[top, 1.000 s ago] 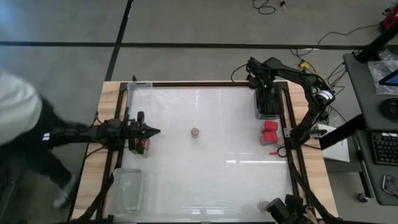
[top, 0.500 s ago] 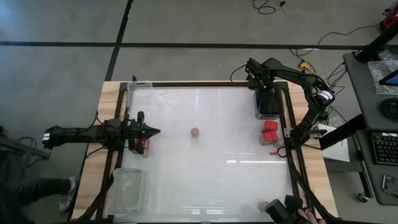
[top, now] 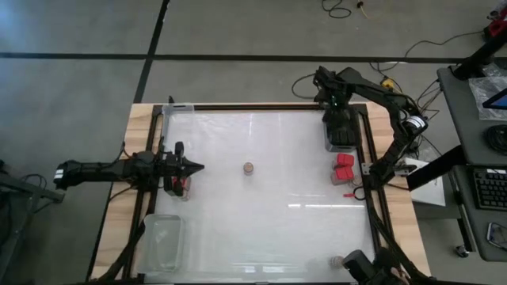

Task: Sort spices by type
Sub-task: Put the black seasoning can into the black bin

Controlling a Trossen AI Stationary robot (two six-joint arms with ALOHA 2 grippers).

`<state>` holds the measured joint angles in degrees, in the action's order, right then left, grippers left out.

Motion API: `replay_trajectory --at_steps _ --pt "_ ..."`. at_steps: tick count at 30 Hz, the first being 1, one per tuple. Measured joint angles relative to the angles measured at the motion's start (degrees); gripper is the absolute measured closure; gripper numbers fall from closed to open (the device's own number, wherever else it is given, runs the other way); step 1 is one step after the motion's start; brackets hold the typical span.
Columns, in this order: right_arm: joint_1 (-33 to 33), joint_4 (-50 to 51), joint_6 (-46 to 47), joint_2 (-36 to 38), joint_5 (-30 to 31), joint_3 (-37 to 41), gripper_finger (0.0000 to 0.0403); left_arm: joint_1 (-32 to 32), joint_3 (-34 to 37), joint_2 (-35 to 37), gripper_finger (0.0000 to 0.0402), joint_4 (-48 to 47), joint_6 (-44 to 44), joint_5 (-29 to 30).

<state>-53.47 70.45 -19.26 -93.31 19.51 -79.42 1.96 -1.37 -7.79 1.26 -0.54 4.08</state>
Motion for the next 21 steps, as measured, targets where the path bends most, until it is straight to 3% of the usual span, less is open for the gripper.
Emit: replay_trajectory --at_steps 5,10,21 --pt "-1.6 1.1 19.7 0.0 -0.1 -0.9 0.0159 0.0 0.0 0.0 0.0401 0.0 0.0 0.0" --pt "-2.9 1.3 27.8 -0.7 0.1 -0.4 0.0203 0.0 0.0 0.0 0.0401 0.0 0.0 0.0" --pt "-3.6 1.0 34.3 -1.5 1.5 -0.5 0.0383 0.0 0.0 0.0 0.0401 0.0 0.0 0.0"
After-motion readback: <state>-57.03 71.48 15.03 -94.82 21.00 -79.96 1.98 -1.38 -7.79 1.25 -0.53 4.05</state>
